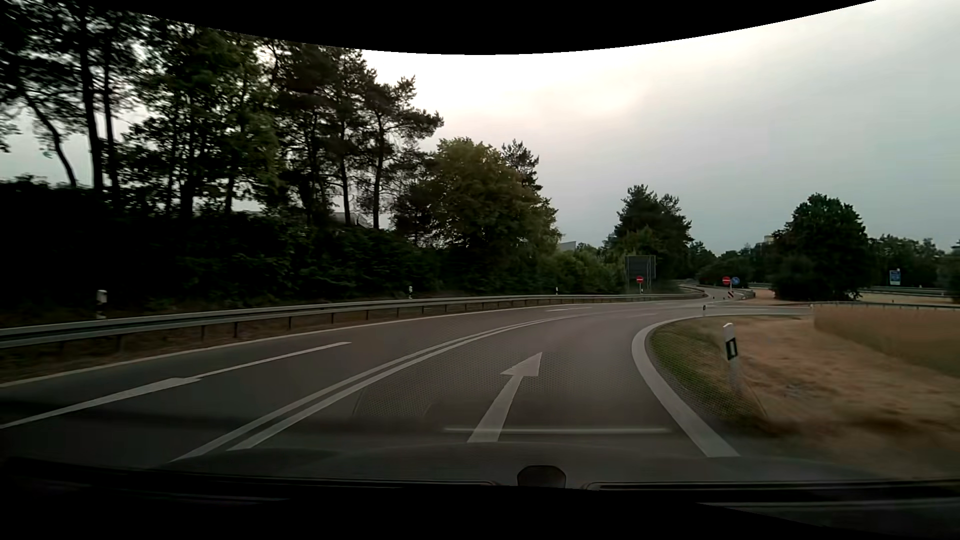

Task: Follow the waypoints while adhering to traffic rules and regulations

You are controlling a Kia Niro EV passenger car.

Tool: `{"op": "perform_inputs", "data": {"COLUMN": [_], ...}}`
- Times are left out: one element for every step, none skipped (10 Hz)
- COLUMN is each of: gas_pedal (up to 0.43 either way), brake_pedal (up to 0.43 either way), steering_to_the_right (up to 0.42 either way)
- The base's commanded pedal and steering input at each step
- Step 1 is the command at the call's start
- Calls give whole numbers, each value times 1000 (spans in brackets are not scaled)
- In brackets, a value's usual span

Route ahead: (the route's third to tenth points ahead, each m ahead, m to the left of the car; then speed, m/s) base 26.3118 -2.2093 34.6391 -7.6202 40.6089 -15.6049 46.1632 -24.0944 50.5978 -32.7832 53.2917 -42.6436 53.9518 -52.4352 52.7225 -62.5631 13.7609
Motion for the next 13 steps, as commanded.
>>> {"op": "perform_inputs", "data": {"gas_pedal": [0,28,28,28,39,39,59,87,98,110,110,110,110], "brake_pedal": [6,6,6,6,6,6,6,6,6,6,6,6,6], "steering_to_the_right": [100,101,101,102,102,102,101,97,94,94,94,94,94]}}
